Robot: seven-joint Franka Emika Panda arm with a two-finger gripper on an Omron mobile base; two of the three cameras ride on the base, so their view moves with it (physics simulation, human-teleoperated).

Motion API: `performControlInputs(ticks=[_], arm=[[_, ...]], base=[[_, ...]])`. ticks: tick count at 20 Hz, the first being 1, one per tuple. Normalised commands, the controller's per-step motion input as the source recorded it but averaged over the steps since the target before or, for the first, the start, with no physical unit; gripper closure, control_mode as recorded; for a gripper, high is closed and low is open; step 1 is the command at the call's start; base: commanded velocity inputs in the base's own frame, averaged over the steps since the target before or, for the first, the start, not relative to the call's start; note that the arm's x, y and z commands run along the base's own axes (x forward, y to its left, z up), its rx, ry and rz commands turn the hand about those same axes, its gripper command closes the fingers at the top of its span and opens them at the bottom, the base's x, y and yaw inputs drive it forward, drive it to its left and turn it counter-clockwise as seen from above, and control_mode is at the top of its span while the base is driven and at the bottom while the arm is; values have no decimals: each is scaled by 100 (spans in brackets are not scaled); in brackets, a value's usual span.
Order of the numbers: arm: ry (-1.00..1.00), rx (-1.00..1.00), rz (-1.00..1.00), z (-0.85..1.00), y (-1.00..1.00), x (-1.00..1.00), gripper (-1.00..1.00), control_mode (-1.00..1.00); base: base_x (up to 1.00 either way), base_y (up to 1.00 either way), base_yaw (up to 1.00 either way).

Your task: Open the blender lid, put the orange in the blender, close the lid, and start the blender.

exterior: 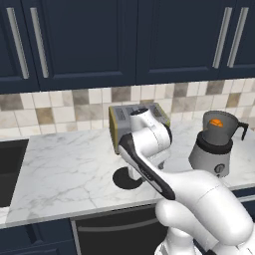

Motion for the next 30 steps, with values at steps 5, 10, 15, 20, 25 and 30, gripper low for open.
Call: performControlInputs(ticks=[5,10,15,20,25,30], arm=[[0,2,9,-22,2,23,-100,-100],[0,2,7,-16,14,21,-100,-100],[1,0,5,-13,18,12,-100,-100],[1,0,3,-16,4,11,-100,-100],[0,2,1,-4,0,18,-100,-100],[0,3,2,-3,0,18,-100,-100]], base=[[0,0,0],[0,0,0],[0,0,0],[0,0,0],[0,0,0],[0,0,0]])
